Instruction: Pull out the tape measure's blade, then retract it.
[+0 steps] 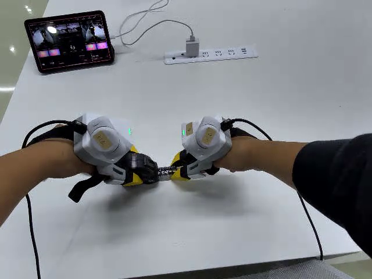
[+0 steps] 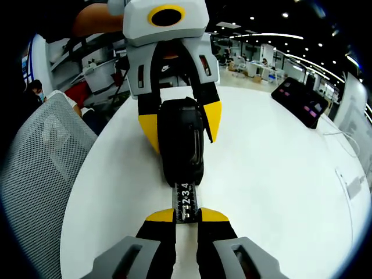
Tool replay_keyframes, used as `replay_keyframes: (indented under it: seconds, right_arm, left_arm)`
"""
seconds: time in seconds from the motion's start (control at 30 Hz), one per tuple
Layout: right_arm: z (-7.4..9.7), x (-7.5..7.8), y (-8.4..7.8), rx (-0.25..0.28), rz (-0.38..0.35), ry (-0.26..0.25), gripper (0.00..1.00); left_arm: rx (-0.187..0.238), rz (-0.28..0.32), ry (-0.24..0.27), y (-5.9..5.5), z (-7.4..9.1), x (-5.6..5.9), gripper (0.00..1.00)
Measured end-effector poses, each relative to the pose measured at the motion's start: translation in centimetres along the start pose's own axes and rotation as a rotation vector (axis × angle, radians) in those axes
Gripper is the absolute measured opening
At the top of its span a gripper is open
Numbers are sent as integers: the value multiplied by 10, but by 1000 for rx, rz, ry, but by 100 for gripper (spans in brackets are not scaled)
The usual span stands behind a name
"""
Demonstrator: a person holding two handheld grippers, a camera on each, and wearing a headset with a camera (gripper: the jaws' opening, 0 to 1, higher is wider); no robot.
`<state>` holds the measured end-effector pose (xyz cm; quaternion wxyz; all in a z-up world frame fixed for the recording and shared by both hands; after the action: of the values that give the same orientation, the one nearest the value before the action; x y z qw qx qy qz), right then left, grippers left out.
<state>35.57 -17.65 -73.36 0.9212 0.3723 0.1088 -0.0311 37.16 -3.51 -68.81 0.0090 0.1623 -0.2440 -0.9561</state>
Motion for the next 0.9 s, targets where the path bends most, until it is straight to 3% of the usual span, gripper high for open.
replay_keyframes:
  seconds: [0.9]
  right_arm:
    - [12, -2, -13, 2, -22, -4, 9]
  left_arm:
    - [4, 9, 19, -2, -1, 0, 31]
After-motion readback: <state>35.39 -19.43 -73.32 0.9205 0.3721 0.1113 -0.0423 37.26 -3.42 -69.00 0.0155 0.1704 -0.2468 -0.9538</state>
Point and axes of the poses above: the centre of the closed fingertips' face, and the gripper's own axes: z roughly backward along the fingers, x roughly to its right, y roughly out of its top, the point moved 8 cm from there along z, roughly backward along the fingers, and after that the axes turned 15 degrees about y, right-handed, at the moved point
